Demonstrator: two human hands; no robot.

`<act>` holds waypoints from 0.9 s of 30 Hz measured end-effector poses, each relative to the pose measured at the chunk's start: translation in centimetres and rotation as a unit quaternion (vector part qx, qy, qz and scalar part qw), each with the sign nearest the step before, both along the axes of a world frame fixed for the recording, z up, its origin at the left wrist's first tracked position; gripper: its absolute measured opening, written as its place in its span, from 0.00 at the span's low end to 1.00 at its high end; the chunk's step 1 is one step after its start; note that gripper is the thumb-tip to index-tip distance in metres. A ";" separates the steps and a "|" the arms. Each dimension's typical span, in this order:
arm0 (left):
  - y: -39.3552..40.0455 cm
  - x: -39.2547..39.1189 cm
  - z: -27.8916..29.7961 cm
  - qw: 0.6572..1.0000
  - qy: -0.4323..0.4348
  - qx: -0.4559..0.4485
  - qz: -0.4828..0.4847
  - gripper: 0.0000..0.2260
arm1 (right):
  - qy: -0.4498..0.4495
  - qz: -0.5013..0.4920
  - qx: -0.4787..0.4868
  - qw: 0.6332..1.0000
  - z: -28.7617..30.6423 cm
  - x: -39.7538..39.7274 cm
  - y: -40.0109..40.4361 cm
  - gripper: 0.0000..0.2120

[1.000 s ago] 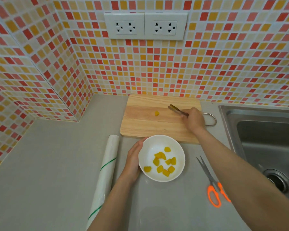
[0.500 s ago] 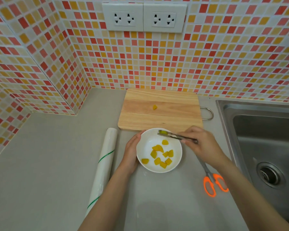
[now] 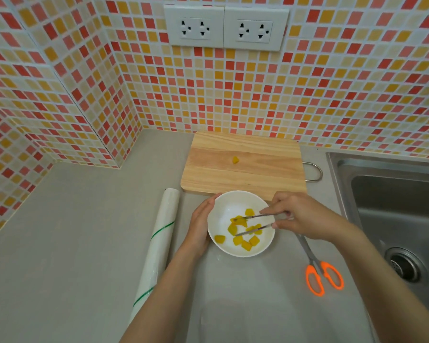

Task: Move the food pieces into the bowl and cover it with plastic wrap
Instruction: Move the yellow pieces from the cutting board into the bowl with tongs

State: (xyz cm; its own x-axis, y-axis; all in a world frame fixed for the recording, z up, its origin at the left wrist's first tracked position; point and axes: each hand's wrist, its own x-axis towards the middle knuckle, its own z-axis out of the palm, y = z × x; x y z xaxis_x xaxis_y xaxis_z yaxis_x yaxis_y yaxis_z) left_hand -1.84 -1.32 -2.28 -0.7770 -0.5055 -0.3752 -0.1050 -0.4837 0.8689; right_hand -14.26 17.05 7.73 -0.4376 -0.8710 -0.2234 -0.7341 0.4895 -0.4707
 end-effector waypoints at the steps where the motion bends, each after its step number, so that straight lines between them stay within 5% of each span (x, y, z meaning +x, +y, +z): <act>1: 0.0 0.0 0.0 1.000 0.001 0.001 0.000 0.15 | 0.011 0.005 0.027 1.000 -0.1 0.2 -0.1 0.19; 7: -0.1 0.1 -0.1 1.000 0.010 0.003 -0.006 0.14 | 0.032 -0.008 0.039 0.999 -0.2 0.1 -0.1 0.20; 15: -0.1 0.0 -0.2 1.000 0.013 0.002 -0.009 0.13 | 0.089 -0.201 -0.138 0.966 -2.4 -4.2 -4.0 0.19; 19: -0.1 0.0 -0.1 1.000 0.013 0.006 -0.007 0.11 | 0.062 -0.273 -0.118 0.953 -5.5 -6.6 -8.0 0.17; 27: -0.5 -0.1 -0.3 1.000 0.012 0.005 -0.020 0.11 | 0.070 -0.248 -0.090 0.962 -7.9 -8.2 -10.6 0.13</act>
